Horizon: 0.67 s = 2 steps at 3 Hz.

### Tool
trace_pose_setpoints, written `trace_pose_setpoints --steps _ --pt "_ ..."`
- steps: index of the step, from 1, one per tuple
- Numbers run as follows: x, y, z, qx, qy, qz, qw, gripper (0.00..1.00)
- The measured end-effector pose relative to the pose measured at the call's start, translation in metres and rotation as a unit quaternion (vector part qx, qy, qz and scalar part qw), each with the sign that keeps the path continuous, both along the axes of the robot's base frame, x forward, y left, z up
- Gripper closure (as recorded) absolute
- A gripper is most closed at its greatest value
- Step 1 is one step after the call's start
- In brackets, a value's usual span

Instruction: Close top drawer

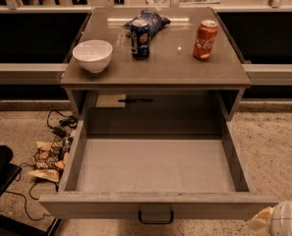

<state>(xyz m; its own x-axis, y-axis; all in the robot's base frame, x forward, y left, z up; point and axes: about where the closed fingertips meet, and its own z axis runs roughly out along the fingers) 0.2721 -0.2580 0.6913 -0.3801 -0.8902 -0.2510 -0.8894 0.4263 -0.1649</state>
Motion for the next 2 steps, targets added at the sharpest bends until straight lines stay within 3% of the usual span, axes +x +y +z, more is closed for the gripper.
trace_pose_setpoints --steps 1,2 --pt "0.005 0.022 -0.023 0.027 -0.004 0.009 0.9996 1.0" --pt "0.028 0.067 -0.069 0.084 -0.022 0.036 0.9956 1.0"
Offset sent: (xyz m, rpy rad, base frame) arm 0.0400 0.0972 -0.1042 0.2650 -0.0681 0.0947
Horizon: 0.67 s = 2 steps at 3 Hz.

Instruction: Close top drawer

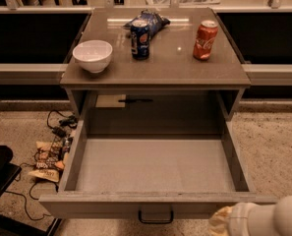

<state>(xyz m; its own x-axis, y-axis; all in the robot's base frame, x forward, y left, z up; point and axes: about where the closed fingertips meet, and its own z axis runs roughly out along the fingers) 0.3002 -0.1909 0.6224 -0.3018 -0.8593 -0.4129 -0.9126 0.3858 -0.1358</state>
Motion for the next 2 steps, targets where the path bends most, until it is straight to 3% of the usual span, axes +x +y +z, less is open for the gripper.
trace_pose_setpoints --steps 1,2 --pt "0.023 0.024 -0.022 0.025 -0.015 0.021 0.9994 1.0" --pt "0.065 0.036 -0.034 0.05 -0.036 0.032 0.9976 1.0"
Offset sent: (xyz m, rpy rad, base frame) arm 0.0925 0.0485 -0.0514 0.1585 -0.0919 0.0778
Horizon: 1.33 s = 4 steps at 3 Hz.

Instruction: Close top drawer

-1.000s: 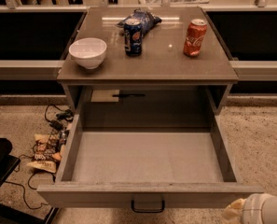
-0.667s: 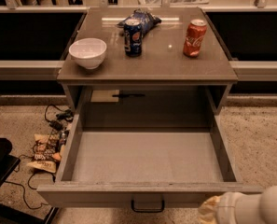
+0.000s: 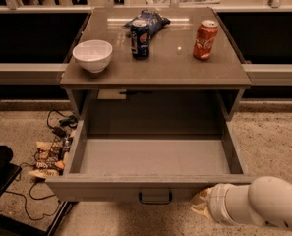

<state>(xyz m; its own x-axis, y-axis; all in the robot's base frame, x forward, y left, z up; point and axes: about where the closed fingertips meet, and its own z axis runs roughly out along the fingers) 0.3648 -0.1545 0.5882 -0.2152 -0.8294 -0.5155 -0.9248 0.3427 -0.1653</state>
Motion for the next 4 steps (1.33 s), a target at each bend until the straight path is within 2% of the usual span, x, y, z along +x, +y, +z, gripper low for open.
trace_pose_setpoints --steps 2,3,4 --pt "0.059 -0.005 0.006 0.005 -0.023 -0.004 0.9997 1.0" --pt "0.059 -0.005 0.006 0.005 -0.023 -0.004 0.9997 1.0" --pt "0.115 -0.022 0.001 0.003 -0.025 -0.027 0.9993 1.0"
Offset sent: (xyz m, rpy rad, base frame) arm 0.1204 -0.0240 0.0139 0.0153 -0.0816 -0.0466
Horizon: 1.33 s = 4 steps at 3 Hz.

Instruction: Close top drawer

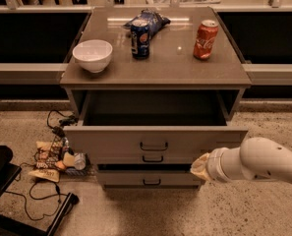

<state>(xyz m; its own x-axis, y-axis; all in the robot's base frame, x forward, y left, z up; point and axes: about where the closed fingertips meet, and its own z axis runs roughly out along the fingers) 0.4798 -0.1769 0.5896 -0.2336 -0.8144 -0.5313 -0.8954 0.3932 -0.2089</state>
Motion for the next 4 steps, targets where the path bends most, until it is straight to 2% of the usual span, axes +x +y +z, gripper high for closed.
trace_pose_setpoints --steps 1,2,3,4 --pt "0.005 -0.001 0.0 0.004 -0.003 0.001 1.0 1.0" --pt "0.054 -0.011 0.004 0.005 -0.022 0.005 0.9997 1.0" --pt "0.086 -0.018 0.009 0.012 -0.04 0.004 0.9991 1.0" --pt "0.086 -0.018 0.009 0.012 -0.04 0.004 0.9991 1.0"
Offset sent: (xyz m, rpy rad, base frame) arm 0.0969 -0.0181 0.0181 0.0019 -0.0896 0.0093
